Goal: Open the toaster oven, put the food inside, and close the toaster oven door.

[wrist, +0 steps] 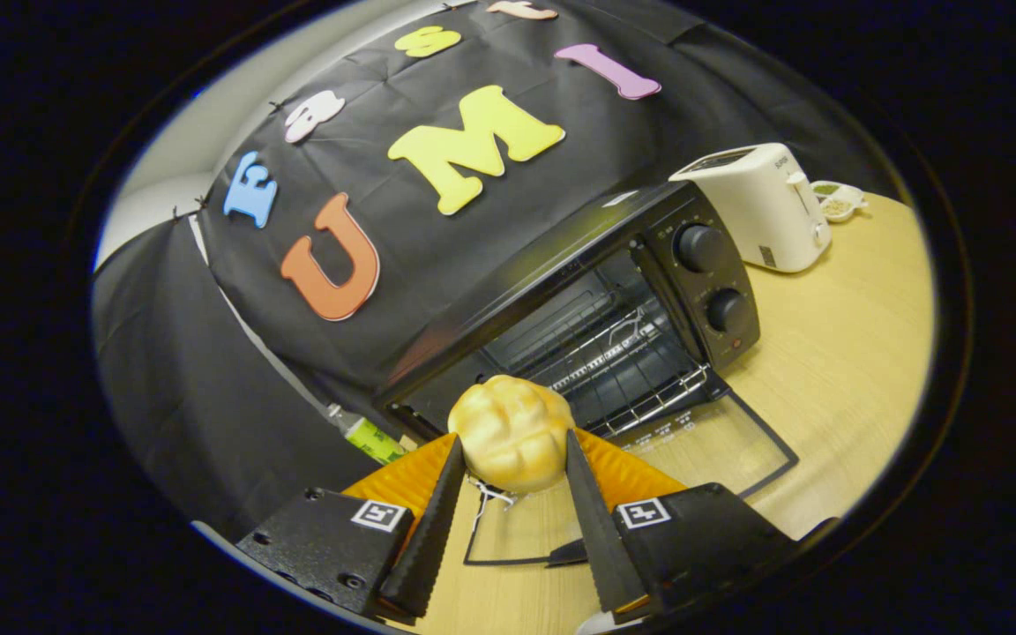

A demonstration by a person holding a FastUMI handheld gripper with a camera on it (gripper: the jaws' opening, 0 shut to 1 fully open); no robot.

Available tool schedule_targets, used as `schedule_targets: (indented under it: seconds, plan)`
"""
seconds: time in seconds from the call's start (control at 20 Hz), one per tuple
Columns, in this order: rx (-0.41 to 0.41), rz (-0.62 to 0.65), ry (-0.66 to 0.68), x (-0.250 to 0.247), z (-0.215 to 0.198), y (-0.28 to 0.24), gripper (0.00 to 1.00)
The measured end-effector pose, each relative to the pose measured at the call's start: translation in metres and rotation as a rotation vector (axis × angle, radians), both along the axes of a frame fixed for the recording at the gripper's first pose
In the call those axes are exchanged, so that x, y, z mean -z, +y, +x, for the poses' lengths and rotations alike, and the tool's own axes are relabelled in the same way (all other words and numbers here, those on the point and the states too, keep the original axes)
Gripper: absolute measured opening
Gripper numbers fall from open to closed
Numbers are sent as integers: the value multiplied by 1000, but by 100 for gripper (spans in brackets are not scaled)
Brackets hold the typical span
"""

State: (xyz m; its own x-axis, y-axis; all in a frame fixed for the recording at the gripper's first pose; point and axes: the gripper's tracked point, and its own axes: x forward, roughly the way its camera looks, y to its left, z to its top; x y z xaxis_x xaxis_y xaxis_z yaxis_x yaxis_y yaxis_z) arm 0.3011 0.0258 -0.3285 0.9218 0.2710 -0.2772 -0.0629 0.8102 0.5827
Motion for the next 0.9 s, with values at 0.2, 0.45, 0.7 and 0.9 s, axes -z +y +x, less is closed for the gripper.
schedule_targets:
  seconds: [0.2, 0.45, 0.7, 0.9]
  plan:
    - [48, -43, 8, 11, 41, -9, 73]
    - [91, -100, 4, 20, 86, -17, 73]
    - [131, -101, 1, 27, 116, -27, 73]
    - [112, -109, 2, 30, 118, -18, 87]
